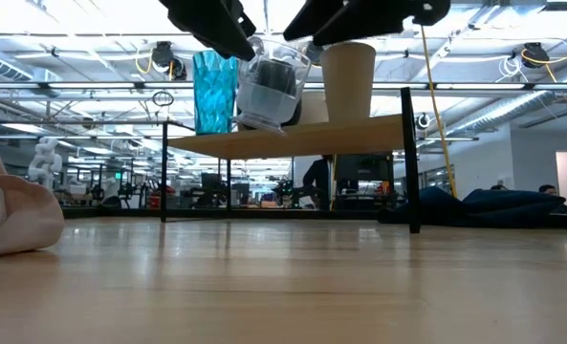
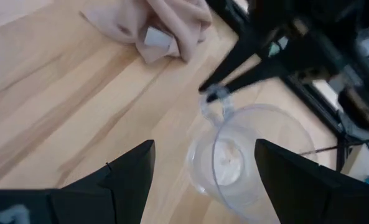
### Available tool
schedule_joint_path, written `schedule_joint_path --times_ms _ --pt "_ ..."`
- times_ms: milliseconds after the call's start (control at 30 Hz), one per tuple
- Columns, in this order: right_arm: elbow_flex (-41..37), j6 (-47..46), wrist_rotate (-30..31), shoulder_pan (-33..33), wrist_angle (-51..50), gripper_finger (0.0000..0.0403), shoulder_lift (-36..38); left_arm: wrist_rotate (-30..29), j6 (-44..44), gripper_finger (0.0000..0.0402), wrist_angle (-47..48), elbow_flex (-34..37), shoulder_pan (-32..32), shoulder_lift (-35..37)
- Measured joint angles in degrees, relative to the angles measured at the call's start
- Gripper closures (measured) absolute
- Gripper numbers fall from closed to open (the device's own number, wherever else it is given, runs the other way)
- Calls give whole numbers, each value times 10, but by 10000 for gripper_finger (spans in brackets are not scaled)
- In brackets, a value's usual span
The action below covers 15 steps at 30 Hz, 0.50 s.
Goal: Stack small to large cups/mugs on shelf
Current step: Put the transparent cup on the shelf
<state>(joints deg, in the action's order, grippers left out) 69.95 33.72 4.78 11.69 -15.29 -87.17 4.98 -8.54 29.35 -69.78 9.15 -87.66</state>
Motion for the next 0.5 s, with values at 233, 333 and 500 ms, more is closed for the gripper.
schedule_joint_path --times_ms 233,333,500 --pt "0 -9 0 -12 23 138 -15 10 -8 399 1 0 0 0" --pt "-1 -21 0 -16 23 138 -20 10 -14 399 1 0 0 0" --pt "0 -23 -1 -17 33 138 -43 10 -15 400 0 0 0 0"
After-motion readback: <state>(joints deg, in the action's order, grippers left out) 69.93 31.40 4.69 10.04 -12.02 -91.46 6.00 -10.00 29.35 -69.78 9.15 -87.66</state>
